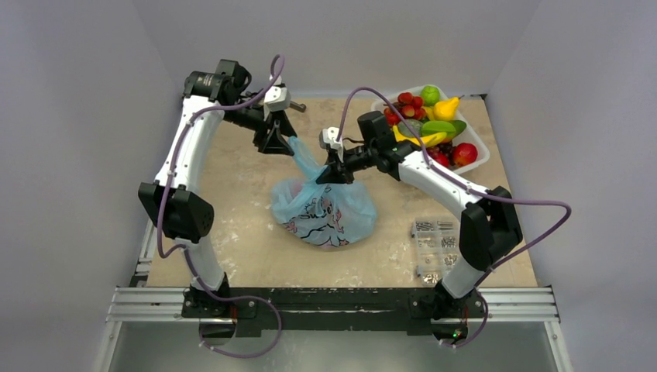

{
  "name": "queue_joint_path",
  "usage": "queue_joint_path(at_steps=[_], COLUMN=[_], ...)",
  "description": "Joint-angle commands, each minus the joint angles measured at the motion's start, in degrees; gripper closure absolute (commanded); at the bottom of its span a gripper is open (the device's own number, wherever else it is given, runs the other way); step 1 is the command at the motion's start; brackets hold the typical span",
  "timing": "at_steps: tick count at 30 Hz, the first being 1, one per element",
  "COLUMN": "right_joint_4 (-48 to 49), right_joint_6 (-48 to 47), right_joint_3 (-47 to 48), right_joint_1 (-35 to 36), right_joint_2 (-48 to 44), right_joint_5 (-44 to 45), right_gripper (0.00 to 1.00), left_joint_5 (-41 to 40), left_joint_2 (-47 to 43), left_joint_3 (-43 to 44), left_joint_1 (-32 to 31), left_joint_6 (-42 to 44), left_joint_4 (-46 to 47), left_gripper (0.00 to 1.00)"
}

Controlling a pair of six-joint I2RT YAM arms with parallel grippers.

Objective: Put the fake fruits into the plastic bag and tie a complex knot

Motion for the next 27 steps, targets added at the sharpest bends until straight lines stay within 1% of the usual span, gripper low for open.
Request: queue_joint_path(at_steps=[1,2,5,7,12,13,15,16,17,19,21,24,27], right_joint_4=[-0.7,-0.6,1.6,4.2,10.3,10.6,10.8,10.5,9.9,9.3,8.6,6.2,4.8], right_joint_6=[-2.2,-2.2,0.5,3.6,8.9,8.9,9.1,8.8,8.0,7.2,6.3,4.3,2.9], right_joint_3=[2.3,2.2,1.8,0.8,-2.9,-3.2,-3.6,-3.6,-3.6,-3.5,-3.3,-2.5,-2.0], right_joint_1=[0.4,0.3,0.3,0.0,-0.2,-0.2,-0.1,-0.2,-0.2,-0.1,-0.1,-0.1,-0.1], right_joint_2=[-2.3,-2.3,-2.2,-2.3,-3.9,-4.1,-4.5,-4.7,-4.7,-4.8,-4.9,-4.7,-4.6], right_joint_5=[0.2,0.4,0.4,1.3,3.7,3.4,2.9,2.7,2.8,2.4,2.1,1.6,1.1], right_gripper=[1.0,1.0,1.0,1.0,1.0,1.0,1.0,1.0,1.0,1.0,1.0,1.0,1.0], left_joint_5=[2.1,2.2,1.9,0.8,-2.0,-2.5,-3.6,-3.7,-3.7,-4.2,-4.8,-4.5,-3.6], left_joint_2=[0.0,-0.1,-2.2,-5.0,-14.9,-15.9,-16.9,-16.8,-16.3,-15.3,-14.6,-13.8,-12.0], left_joint_3=[0.5,0.6,0.0,-2.7,-13.3,-15.5,-17.3,-17.6,-17.4,-16.4,-15.7,-14.8,-12.8], left_joint_1=[-0.3,-0.3,-0.1,0.0,0.0,0.0,0.4,0.9,1.5,2.2,2.3,2.4,2.4], left_joint_6=[6.8,6.6,6.1,3.7,-7.5,-9.6,-11.5,-12.2,-12.7,-11.7,-10.6,-10.0,-9.4], left_joint_4=[-5.1,-5.3,-5.9,-3.7,9.1,11.2,13.7,14.5,15.0,14.8,15.3,16.5,16.4], left_gripper=[0.53,0.6,0.89,1.0,1.0,0.91,0.57,0.47,0.41,0.36,0.34,0.35,0.39])
